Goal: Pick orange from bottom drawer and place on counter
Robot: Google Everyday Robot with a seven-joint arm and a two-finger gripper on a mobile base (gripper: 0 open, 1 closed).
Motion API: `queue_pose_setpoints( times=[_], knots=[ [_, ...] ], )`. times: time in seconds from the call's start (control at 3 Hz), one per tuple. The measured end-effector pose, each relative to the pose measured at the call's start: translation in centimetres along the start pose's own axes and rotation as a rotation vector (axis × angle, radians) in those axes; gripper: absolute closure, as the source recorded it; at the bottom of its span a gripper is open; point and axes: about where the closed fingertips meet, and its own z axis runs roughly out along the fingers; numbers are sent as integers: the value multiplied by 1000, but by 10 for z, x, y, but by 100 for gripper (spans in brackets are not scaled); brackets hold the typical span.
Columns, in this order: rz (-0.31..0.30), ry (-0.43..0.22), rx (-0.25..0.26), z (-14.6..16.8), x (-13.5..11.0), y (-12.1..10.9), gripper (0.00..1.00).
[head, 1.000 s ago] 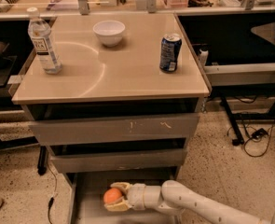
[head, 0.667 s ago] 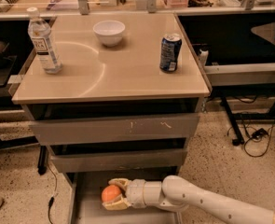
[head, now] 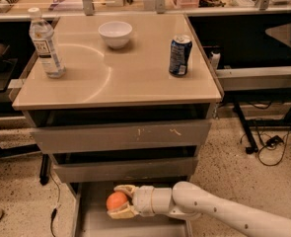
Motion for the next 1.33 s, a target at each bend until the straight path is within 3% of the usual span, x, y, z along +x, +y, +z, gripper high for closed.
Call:
queue_pose_setpoints(
  times=[0.33,1.0,1.33],
  knots=[
    [-18,-4,28,-19,-49,7,100],
    [-131,21,41,-49,-153,15,100],
    [-131,20,41,-49,-154,15,100]
  ],
)
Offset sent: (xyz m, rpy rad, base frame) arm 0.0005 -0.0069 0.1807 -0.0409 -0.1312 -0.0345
